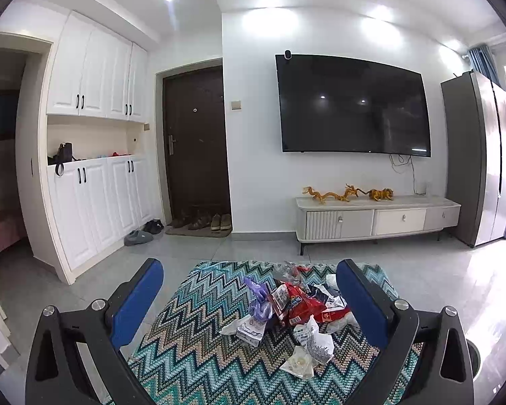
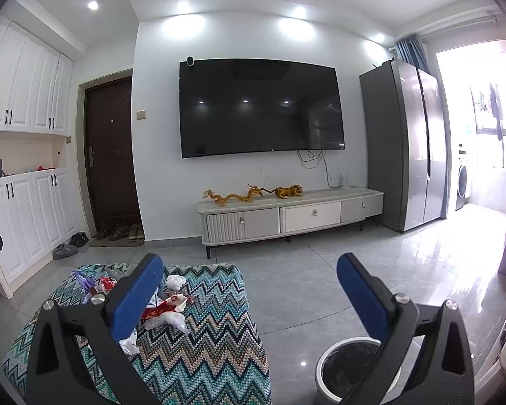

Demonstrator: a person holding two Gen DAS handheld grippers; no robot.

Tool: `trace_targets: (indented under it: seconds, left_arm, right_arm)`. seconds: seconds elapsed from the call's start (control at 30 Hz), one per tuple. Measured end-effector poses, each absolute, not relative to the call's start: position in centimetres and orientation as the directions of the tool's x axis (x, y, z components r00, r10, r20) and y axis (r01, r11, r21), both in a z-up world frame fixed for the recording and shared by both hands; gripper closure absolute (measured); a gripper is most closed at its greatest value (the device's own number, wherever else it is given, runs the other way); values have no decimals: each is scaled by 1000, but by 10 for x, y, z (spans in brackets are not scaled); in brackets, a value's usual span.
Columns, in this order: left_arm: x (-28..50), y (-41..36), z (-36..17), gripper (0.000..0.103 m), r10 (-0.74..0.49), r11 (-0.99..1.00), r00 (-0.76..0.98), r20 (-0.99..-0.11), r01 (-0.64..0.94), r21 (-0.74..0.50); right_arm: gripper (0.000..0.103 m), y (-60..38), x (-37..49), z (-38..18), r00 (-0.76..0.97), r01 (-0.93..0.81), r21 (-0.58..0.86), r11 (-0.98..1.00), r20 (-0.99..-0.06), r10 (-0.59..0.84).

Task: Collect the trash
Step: 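Move both tools toward the trash pile on the zigzag blanket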

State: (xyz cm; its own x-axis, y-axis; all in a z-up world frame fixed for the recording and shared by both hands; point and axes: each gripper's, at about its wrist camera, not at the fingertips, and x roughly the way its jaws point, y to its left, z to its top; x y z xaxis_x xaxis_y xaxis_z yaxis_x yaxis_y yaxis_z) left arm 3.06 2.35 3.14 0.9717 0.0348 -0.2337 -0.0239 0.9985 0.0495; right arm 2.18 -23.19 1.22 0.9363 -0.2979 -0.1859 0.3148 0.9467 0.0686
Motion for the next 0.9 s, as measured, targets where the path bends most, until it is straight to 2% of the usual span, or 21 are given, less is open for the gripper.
trace_targets:
  seconds: [0.63,0.73,0.9]
  left_arm:
    - [79,52,-2,0,6,999,950,-311,9,49]
    - [87,50,-15,0,-45,997,939,-342,66,50]
    - [106,40,-57,0,-191,973,866,-463,229,25]
  right_arm:
    - [0,-231,64,7,939,260,70,963,-251,-235]
    - [0,-229,78,-1,935,229,79,970,-297,-197]
    - [0,-225,106,-22,922,130,125,984,-380,-74]
